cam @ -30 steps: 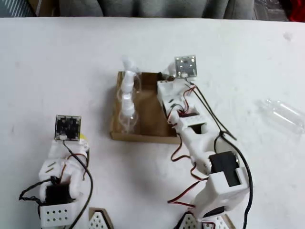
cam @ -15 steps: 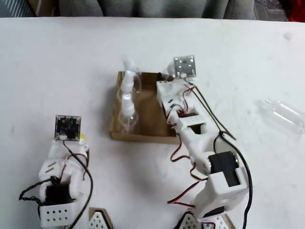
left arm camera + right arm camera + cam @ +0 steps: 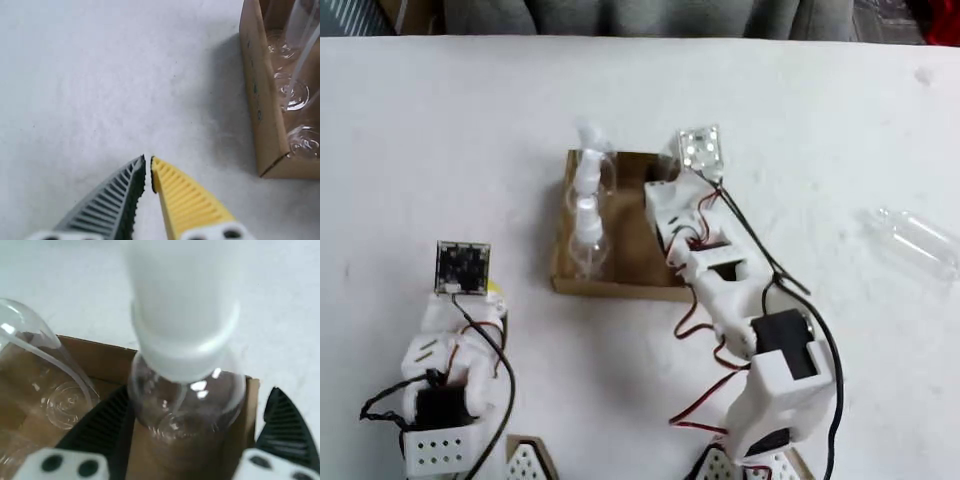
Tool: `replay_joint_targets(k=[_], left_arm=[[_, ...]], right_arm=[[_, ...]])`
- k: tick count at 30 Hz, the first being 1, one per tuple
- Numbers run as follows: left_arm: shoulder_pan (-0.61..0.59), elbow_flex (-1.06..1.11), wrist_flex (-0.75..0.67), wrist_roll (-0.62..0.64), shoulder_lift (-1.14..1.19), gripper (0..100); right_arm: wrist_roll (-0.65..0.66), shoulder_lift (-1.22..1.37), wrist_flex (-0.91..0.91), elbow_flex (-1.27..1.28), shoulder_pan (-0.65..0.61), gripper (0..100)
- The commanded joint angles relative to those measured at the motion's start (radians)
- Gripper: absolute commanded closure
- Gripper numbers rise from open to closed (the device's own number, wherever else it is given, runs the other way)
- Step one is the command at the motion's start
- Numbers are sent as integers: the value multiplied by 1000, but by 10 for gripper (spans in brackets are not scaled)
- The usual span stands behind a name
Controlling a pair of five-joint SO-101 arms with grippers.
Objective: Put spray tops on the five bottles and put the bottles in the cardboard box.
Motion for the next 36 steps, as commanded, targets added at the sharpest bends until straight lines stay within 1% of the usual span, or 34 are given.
replay_joint_targets(k=[1, 25, 31, 36], left_arm=[[-12, -2, -28, -11, -7, 980], [-12, -2, -29, -11, -7, 980], [-12, -2, -34, -12, -7, 980], [-12, -2, -34, -12, -7, 980]], right_arm=[[5, -7, -38, -11, -12, 684], [5, -93, -44, -6, -4, 683], [5, -200, -39, 74, -12, 683], [5, -349, -36, 187, -4, 683]])
